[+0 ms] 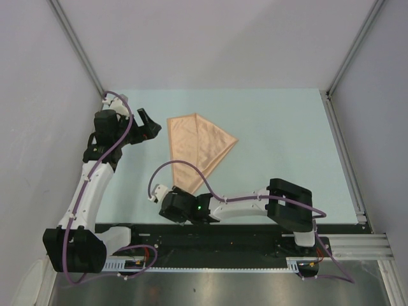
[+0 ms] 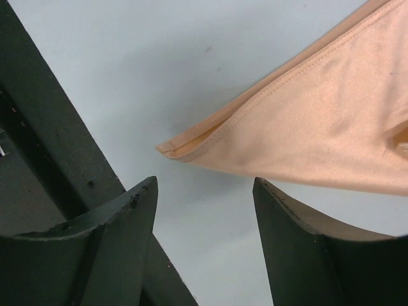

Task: Fold the napkin, place the utensils inside, and roll it up
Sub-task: Fold the napkin

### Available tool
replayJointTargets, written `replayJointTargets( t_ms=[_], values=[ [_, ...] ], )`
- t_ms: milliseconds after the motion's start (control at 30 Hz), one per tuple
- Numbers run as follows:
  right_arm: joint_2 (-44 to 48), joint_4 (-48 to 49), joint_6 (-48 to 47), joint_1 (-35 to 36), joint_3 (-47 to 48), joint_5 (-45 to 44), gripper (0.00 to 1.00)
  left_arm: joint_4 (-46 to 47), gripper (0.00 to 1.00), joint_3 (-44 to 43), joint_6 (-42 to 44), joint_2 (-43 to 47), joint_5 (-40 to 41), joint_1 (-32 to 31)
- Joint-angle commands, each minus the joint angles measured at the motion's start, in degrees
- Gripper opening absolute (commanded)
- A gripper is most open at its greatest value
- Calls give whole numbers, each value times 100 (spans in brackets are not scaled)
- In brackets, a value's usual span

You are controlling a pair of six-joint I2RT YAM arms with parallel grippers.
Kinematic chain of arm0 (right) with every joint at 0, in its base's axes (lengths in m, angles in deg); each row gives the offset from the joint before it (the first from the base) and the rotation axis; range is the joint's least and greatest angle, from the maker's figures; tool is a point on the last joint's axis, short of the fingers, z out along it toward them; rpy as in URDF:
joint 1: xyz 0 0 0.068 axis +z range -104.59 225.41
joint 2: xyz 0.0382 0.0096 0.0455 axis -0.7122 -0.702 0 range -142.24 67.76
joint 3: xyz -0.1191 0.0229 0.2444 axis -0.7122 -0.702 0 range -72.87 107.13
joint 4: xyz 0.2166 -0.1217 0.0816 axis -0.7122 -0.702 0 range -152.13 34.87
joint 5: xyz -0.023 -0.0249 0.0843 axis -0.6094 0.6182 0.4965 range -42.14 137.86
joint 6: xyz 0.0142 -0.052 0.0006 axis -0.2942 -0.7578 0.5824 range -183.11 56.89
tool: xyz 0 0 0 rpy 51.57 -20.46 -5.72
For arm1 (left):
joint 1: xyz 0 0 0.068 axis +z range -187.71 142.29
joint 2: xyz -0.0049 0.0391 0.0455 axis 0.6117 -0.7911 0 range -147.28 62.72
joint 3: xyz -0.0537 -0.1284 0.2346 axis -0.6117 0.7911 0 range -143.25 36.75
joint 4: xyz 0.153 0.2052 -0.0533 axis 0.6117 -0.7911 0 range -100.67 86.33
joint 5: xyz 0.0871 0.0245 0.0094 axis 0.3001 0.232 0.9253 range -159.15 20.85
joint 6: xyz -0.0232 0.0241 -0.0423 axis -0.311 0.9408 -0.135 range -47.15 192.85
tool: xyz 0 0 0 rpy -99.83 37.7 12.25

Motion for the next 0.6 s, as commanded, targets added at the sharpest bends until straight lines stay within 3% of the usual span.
replayJointTargets(
  t_ms=[0, 567],
  values=[
    [-135, 19, -428, 159, 347, -322, 67, 162, 100, 19, -67, 160, -107, 47],
    [-584, 387, -788, 142, 417, -427, 66, 206, 100, 36, -120, 152, -256, 47]
  ],
)
